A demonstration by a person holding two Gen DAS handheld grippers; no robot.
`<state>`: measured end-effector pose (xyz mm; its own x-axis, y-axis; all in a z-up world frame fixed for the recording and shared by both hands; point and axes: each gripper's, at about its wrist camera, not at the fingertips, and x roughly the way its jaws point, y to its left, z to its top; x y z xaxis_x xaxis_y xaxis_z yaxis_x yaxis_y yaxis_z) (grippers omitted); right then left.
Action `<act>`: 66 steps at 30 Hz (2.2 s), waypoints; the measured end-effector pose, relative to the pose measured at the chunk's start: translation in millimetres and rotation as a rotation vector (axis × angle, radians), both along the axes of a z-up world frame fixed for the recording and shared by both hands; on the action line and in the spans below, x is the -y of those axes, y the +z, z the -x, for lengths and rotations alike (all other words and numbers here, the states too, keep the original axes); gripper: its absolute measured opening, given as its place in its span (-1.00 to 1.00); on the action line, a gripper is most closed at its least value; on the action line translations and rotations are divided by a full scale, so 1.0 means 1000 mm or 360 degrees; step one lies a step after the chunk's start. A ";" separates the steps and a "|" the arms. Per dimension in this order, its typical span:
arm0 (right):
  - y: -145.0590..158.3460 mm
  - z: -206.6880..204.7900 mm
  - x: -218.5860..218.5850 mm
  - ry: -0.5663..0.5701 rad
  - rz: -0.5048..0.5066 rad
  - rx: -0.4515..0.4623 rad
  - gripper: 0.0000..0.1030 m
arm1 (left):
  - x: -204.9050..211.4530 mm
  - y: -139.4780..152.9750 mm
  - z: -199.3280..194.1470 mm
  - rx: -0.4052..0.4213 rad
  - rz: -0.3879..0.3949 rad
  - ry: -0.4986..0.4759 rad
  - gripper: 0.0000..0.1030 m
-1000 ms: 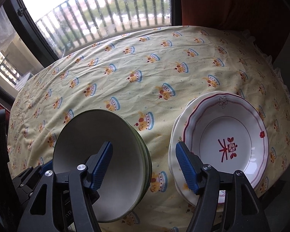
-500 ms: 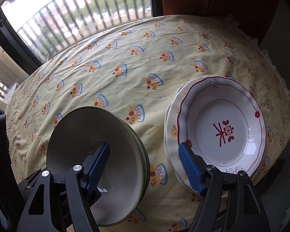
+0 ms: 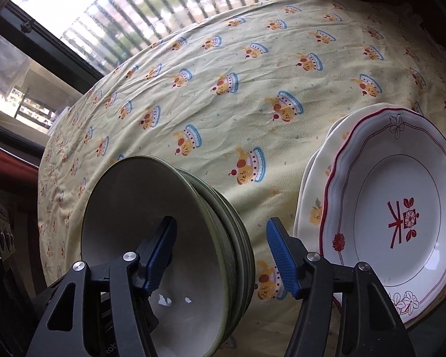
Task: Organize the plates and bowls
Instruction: 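Close both grippers on the rim of the nested bowl stack, then lift the bowl stack with both grippers and carry it over the plate stack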
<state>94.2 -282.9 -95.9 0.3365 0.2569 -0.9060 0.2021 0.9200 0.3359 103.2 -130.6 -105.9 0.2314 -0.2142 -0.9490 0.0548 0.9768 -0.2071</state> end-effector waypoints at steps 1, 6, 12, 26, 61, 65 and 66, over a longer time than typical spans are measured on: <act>-0.003 -0.002 0.001 0.0004 -0.0021 -0.0015 0.16 | 0.000 -0.001 0.000 -0.0013 0.0006 0.0011 0.14; -0.015 -0.002 0.004 0.0003 -0.0156 -0.0097 -0.10 | 0.001 0.000 0.002 0.0001 -0.0010 -0.0009 0.08; -0.014 -0.004 0.002 0.0038 -0.0156 -0.0111 -0.13 | 0.006 0.002 0.001 0.0029 0.0036 -0.0050 -0.14; -0.004 0.004 -0.024 -0.0092 0.0020 -0.0184 -0.14 | -0.014 0.003 -0.002 0.0056 0.0163 -0.0310 -0.19; 0.070 0.023 0.066 0.0097 0.0000 0.0067 -0.14 | 0.079 0.070 0.035 0.0311 0.0121 -0.0060 -0.19; 0.071 0.027 0.082 0.0084 0.0014 0.0075 -0.14 | 0.095 0.069 0.038 0.0316 0.0136 -0.0071 -0.19; 0.071 0.028 0.086 0.0083 0.0019 0.0074 -0.14 | 0.099 0.069 0.040 0.0315 0.0138 -0.0072 -0.19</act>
